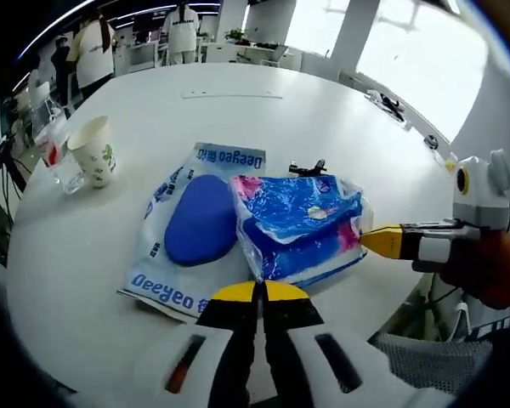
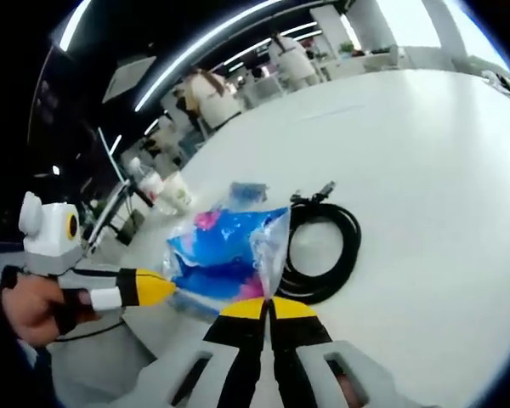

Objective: Arrange the tabletop items into an orderly group along one side of the table until the central work area is clear of visible clutter.

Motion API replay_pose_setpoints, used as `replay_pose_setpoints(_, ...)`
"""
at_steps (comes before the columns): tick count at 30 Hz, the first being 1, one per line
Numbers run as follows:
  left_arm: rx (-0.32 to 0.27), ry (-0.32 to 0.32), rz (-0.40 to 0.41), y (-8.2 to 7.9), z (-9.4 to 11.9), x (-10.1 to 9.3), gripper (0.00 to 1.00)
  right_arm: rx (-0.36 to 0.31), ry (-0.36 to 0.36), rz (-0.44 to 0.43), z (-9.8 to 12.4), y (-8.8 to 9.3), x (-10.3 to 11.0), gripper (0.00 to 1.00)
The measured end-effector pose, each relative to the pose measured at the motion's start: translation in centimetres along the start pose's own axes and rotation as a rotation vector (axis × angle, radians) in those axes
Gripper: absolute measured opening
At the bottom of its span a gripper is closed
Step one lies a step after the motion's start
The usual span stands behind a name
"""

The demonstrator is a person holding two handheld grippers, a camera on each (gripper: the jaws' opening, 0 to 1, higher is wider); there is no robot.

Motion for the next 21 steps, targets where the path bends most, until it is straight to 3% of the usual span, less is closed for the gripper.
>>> replay_pose_setpoints(8, -0.028, 0.012, 0.042, -2.2, -1.1, -0.7, 0.00, -0.033, 0.017, -0.004, 0.2, -1.8, -1.1, 0.00)
replay_pose_setpoints(15, -0.047, 0.038, 0.098, -3.1, -2.3, -1.7, 0.00, -0.039, 0.034, 0.002, 0.6, -3.0, -2.5, 0.00)
replay_pose_setpoints(21, -0.077, 0.066, 0.128, -5.2, -3.6, -2.2, 0.00, -0.062, 0.047, 0.008, 0.8, -4.6, -3.9, 0.00)
Point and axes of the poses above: the point that each gripper's makers call its tool centre point, and the gripper's own axes: z roughly backward along the fingers, x roughly to its left, y roughly out of its underside, the point moved 1 cm from there along z, roughly backward along the fingers, and after that the axes turned 1 degree about -y, right-handed, at the moved point
